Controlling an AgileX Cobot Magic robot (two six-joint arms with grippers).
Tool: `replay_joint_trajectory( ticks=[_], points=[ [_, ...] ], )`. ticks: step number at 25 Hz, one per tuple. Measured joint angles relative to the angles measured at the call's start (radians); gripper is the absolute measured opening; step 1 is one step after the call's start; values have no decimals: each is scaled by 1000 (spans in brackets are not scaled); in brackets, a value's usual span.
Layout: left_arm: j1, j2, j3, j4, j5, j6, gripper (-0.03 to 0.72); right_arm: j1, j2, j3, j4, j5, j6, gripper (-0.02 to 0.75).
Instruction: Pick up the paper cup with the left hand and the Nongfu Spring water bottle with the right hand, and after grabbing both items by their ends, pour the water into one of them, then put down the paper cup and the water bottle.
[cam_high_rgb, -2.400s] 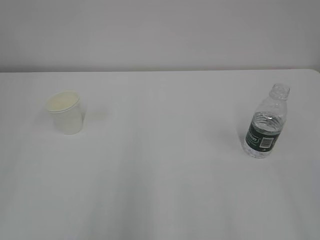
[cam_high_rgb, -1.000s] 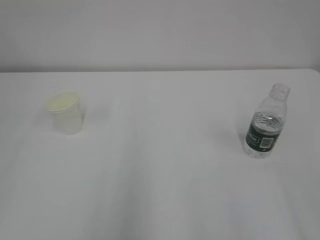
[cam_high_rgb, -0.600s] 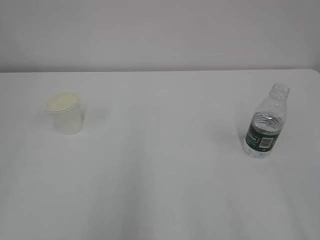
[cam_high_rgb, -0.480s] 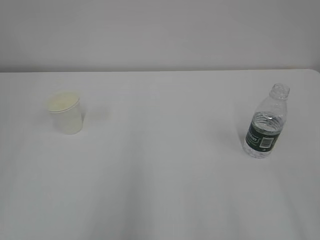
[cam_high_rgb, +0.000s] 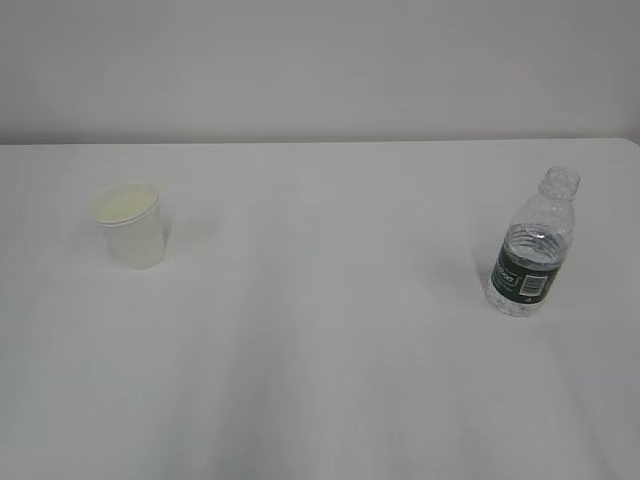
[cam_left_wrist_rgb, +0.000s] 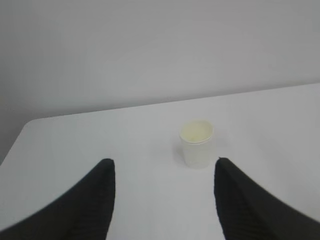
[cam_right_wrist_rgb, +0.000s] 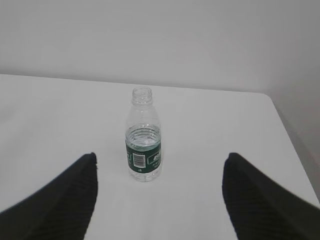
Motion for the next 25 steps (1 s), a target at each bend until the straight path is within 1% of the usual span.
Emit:
replay_joint_trajectory(
  ticks=[4,10,17,25],
  points=[
    [0,40,23,7,-6,0,449,0,0,0,0,-2,-8,590],
    [0,116,26,7,-57,0,449,0,28,0,0,-12,-19,590],
    [0,232,26,7,-119,0,449,0,109,0,0,-80,-43,590],
    [0,295,26,1,-205,0,449,0,209,0,0,-162,-62,590]
  ],
)
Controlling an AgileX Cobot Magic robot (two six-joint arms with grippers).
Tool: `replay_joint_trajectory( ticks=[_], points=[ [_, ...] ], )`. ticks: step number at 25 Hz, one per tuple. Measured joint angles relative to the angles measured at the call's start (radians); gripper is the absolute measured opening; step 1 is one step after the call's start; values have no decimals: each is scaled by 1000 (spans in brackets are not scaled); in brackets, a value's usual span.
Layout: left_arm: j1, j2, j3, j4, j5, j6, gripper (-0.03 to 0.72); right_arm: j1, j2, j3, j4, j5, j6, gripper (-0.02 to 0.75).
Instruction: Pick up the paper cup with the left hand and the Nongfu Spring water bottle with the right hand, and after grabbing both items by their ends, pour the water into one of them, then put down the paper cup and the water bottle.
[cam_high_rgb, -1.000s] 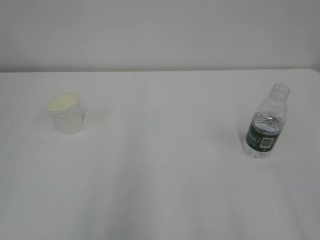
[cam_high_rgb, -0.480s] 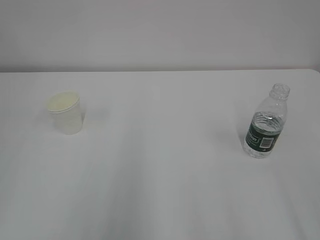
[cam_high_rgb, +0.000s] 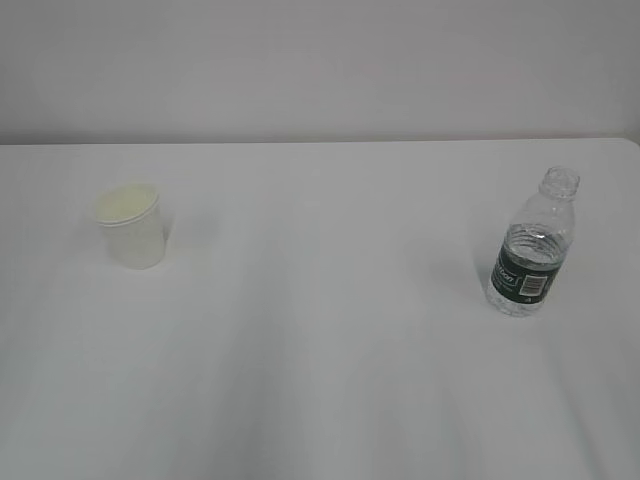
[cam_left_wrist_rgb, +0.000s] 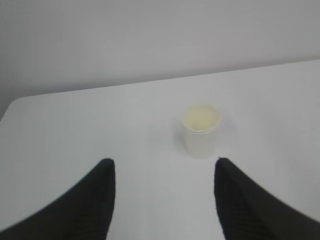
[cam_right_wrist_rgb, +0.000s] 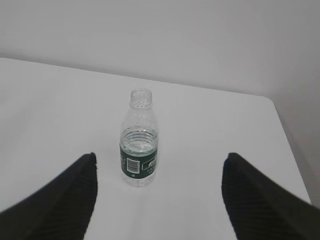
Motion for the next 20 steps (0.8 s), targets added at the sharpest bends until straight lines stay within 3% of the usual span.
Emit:
replay_joint_trajectory(
  ticks=[20],
  points=[
    [0,80,0,-4,-95,0,449,0,203,3,-4,-276,-24,590]
  ],
)
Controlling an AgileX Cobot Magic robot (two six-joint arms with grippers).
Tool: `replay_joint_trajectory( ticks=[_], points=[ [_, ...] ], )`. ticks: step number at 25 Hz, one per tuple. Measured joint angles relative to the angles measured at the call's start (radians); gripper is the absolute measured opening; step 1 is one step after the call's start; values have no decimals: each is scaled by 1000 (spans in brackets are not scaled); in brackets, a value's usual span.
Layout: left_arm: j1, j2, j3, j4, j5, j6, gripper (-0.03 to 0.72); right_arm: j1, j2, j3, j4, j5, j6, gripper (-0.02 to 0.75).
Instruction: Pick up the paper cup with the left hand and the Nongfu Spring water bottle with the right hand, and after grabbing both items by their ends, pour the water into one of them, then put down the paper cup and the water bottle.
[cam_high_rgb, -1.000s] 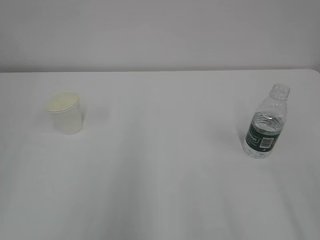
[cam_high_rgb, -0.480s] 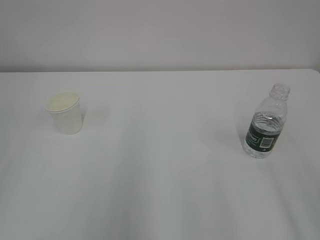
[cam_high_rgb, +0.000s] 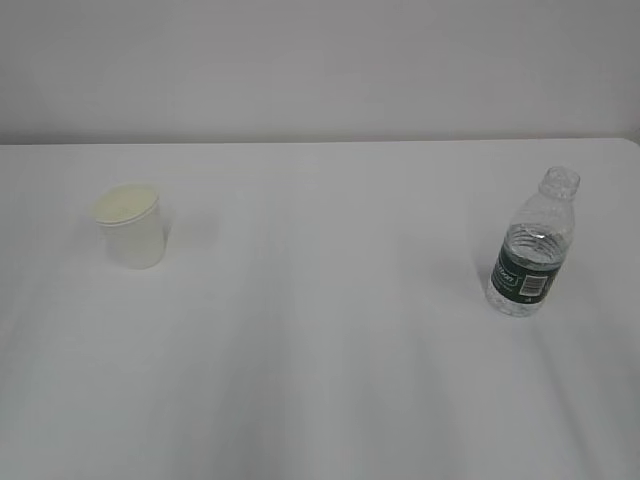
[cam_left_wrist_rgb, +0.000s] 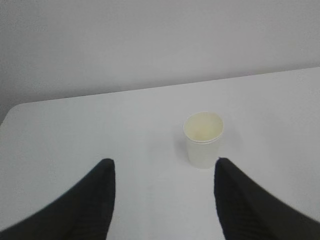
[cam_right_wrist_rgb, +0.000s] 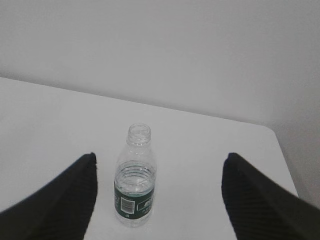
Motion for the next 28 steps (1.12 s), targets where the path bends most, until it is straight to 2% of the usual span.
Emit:
replay_joint_trajectory(
  ticks=[28],
  points=[
    [0,234,0,0,-296,0,449,0,271,0,-35,-266,-1,590]
  ],
)
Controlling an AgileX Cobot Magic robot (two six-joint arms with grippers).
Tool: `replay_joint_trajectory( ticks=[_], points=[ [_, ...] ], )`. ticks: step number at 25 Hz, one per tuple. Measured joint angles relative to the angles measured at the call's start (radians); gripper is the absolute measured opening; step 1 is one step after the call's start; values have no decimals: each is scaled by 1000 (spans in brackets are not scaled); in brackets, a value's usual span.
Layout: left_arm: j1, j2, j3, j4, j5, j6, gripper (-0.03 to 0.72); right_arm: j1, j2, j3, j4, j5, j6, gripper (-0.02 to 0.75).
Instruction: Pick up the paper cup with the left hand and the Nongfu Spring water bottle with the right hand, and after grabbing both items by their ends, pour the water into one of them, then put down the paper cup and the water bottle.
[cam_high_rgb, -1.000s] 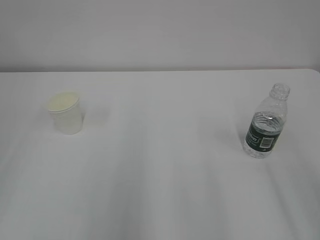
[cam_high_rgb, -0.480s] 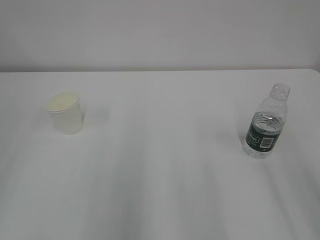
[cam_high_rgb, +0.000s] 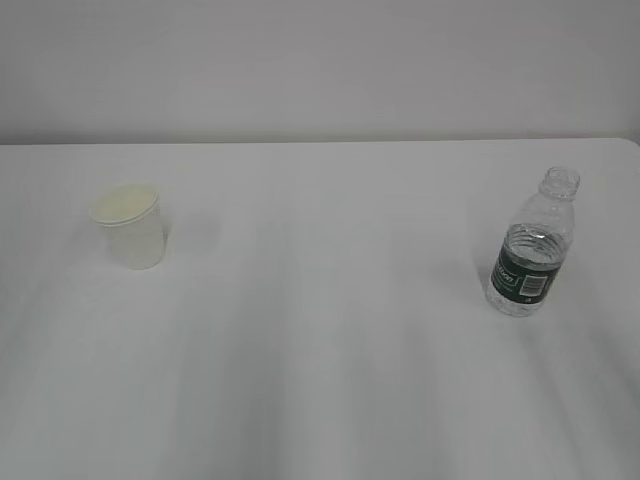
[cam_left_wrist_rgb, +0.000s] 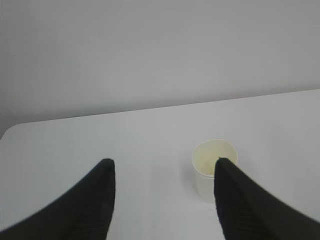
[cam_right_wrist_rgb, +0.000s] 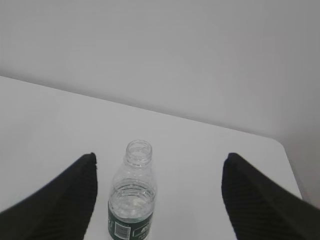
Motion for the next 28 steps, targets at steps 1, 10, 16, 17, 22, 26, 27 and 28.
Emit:
replay_joint_trajectory(
  ticks=[1,10,16,17,22,26,27,28],
  points=[
    [0,2,0,0,-1,0,449,0,9,0,0,-8,0,590],
    [0,24,0,0,-43,0,449,0,92,0,0,-101,0,590],
    [0,91,0,0,-72,0,449,0,166,0,0,-166,23,590],
    [0,104,0,0,-83,0,449,0,180,0,0,-180,30,590],
    [0,177,0,0,-130,0,449,0,247,0,0,-242,43,590],
    [0,241,0,-5,-160,0,449,0,306,0,0,-291,44,590],
    [0,253,0,-7,-170,0,449,0,320,0,0,-307,46,590],
    [0,265,0,-7,-178,0,449,0,336,0,0,-322,46,590]
  ],
)
